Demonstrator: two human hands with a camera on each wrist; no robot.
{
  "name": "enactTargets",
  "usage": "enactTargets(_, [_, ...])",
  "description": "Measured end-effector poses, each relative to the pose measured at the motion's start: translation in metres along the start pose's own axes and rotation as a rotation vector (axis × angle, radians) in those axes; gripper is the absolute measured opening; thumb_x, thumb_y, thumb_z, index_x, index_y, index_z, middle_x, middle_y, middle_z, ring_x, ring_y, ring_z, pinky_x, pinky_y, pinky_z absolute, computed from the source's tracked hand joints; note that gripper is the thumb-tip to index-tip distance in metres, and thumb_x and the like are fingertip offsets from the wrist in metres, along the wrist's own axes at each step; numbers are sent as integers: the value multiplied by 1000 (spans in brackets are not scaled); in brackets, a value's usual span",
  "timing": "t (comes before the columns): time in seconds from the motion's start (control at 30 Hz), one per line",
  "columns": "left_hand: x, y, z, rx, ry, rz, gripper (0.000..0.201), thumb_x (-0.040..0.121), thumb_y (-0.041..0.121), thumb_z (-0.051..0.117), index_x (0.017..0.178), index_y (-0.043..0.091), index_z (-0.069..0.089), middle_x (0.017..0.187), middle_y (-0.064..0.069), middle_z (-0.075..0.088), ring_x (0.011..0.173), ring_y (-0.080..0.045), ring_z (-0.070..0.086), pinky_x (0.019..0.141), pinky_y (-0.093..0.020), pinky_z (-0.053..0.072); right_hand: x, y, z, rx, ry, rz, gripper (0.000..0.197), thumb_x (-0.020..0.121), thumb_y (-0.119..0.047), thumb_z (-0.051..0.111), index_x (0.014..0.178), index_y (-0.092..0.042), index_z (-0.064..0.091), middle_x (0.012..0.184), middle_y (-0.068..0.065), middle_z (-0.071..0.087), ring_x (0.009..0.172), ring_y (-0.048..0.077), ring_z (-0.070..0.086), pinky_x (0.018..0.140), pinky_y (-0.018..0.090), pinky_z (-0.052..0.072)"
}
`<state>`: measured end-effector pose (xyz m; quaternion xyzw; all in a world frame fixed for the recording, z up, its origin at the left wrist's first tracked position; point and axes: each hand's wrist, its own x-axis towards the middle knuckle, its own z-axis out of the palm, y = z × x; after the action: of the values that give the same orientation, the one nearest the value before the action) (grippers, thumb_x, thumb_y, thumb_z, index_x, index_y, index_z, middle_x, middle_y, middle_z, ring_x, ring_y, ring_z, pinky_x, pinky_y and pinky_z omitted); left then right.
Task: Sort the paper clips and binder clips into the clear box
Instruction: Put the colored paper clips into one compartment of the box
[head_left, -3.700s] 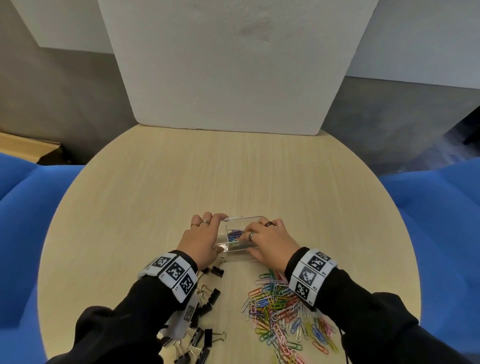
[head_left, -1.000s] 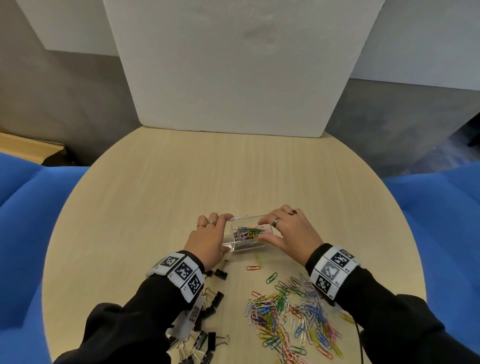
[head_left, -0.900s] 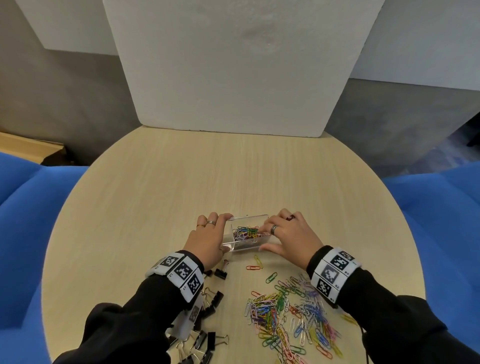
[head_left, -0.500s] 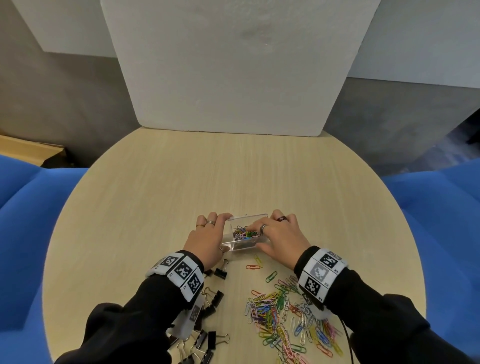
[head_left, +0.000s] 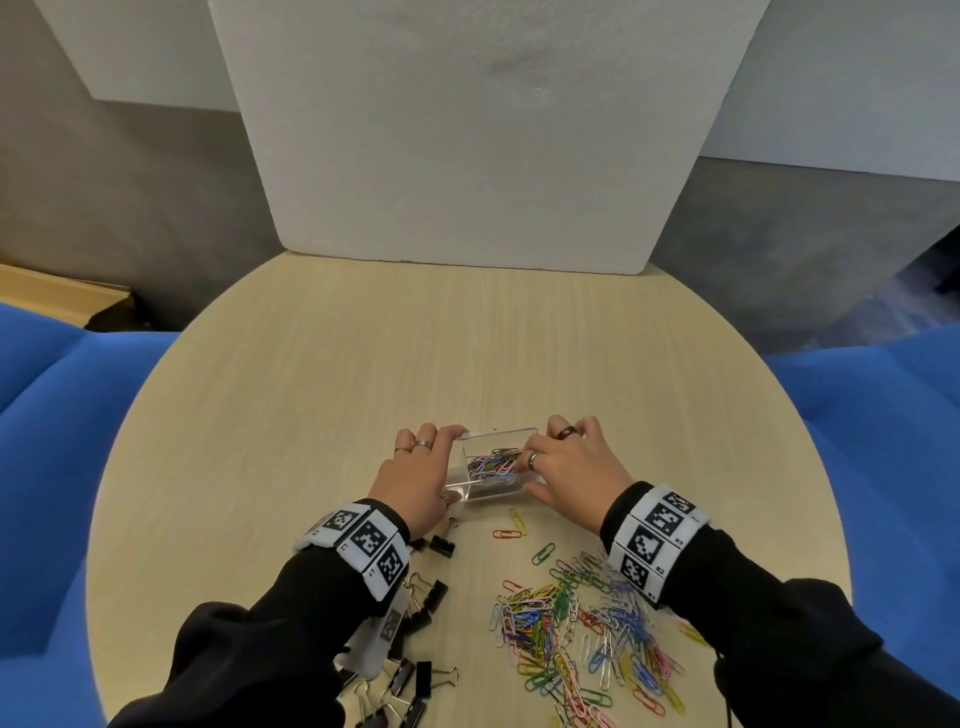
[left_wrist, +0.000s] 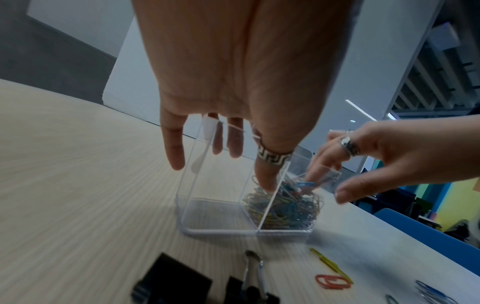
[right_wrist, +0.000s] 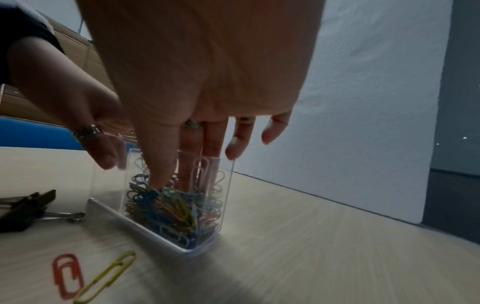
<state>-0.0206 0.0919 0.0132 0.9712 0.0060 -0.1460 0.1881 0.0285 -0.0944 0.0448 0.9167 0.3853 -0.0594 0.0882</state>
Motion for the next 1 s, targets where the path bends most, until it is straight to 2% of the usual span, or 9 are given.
enactTargets(0.07, [1,0,0,-5,-1,0,71,86,23,60,142,25,17,130,-2,34,118,-24,32,91,-38,46,2,-1,5,50,-79,-15,36,91,-40,48,124,-29,55,122,-11,57,111,20,39,86,40,28])
enactTargets(0.13, [0,0,0,-4,-5,0,71,85,23,60,142,25,17,130,-2,34,118,-24,32,91,-38,46,3,-1,5,137,-90,17,38,93,-36,46,131,-31,48,130,-12,52,114,18,34,88,38,24])
enactTargets(0.33, [1,-1,1,-4,4,9,71,85,23,61,141,26,18,129,-1,34,118,-23,32,89,-37,47,0,3,1,179,-1,48,25,95,-30,45,115,-26,59,116,-8,60,110,17,42,87,36,25])
enactTargets(0.47, [1,-1,1,4,1,12,70,85,24,61,141,26,18,129,-1,35,117,-24,32,89,-38,47,3,10,-4,451,4,117,15,89,-34,56,97,-26,66,95,-13,62,91,8,39,86,31,24])
enactTargets(0.6, [2,-1,1,5,5,13,71,85,24,61,141,25,18,130,-1,35,118,-23,33,90,-38,47,8,7,-6,688,186,209,9,81,-28,67,85,-21,70,86,-6,57,88,10,41,88,32,32])
enactTargets(0.73, [0,0,0,13,4,7,71,85,23,61,141,25,18,130,-1,34,118,-23,32,90,-38,47,20,-10,-2,641,170,236,17,86,-28,61,99,-23,70,97,-4,67,92,13,45,90,32,31])
enactTargets(0.83, [0,0,0,2,1,14,70,85,24,60,141,25,18,130,-1,34,118,-23,32,90,-38,46,16,-15,7,420,162,139,27,91,-33,52,113,-26,65,103,-5,69,97,18,47,85,33,29])
enactTargets(0.93, [1,-1,1,-3,6,17,70,85,25,60,141,25,18,130,-1,34,118,-23,32,91,-38,46,9,-11,8,453,195,66,28,91,-38,51,113,-26,64,108,-8,67,98,17,46,84,33,30])
enactTargets(1.0, [1,-2,2,-7,8,19,70,85,25,61,141,25,19,130,-1,35,118,-23,32,91,-39,46,6,-10,9,441,110,-4,31,91,-44,49,115,-30,62,114,-13,61,101,14,41,83,31,25])
